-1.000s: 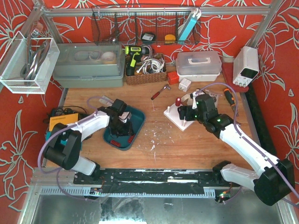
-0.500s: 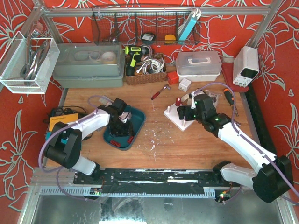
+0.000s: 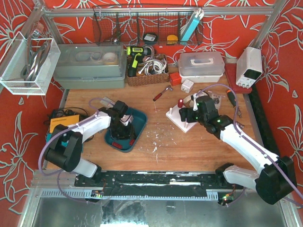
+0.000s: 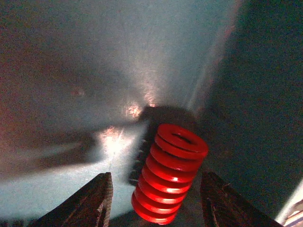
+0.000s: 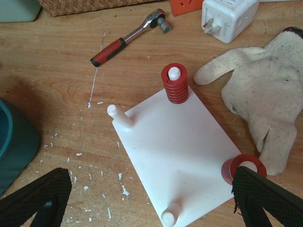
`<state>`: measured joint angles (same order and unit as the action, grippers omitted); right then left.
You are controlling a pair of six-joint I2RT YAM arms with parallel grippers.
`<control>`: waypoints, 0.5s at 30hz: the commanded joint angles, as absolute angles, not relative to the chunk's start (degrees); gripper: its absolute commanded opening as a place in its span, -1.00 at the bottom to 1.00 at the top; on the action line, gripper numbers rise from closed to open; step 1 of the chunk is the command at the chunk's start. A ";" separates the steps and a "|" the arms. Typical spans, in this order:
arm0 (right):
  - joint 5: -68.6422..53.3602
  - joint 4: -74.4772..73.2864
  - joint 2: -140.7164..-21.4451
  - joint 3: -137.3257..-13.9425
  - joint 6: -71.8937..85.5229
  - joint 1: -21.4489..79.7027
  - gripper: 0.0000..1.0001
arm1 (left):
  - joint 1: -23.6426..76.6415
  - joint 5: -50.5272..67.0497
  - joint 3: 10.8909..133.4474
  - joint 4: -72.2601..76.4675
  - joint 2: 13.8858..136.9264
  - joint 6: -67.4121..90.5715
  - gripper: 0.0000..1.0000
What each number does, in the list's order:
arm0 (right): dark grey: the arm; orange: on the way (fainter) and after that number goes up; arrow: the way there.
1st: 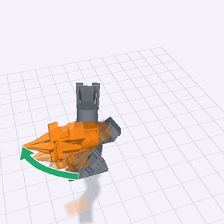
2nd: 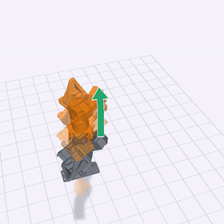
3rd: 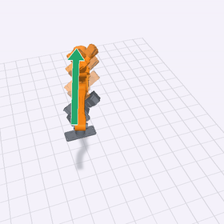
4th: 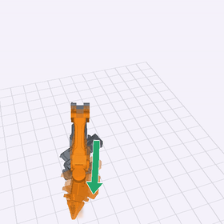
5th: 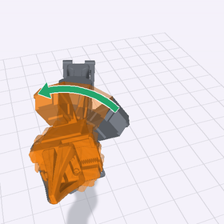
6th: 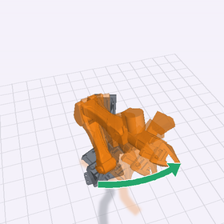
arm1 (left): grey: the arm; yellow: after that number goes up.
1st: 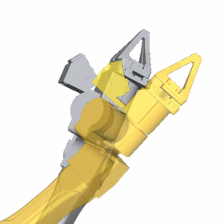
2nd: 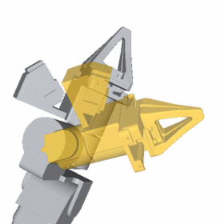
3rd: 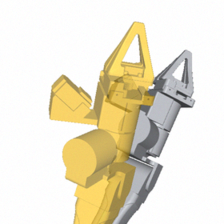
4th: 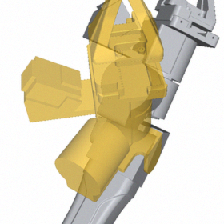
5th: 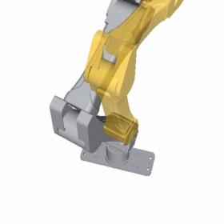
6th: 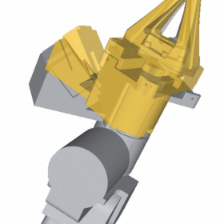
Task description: Install the large spring
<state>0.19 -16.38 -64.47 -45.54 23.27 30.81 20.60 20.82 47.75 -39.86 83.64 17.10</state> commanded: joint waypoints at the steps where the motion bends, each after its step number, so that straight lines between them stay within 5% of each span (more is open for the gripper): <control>1: 1.70 -15.99 -64.03 -44.40 23.04 31.16 0.87 | 20.43 20.26 46.63 -40.74 85.84 15.30 0.09; 15: 2.79 -15.89 -63.43 -44.12 22.94 31.20 0.88 | 20.39 13.22 50.63 -41.43 88.57 17.26 -0.17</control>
<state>1.21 -16.23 -64.45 -45.08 23.24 30.81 20.60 16.03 49.04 -40.03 87.33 16.80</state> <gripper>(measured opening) 0.937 0.434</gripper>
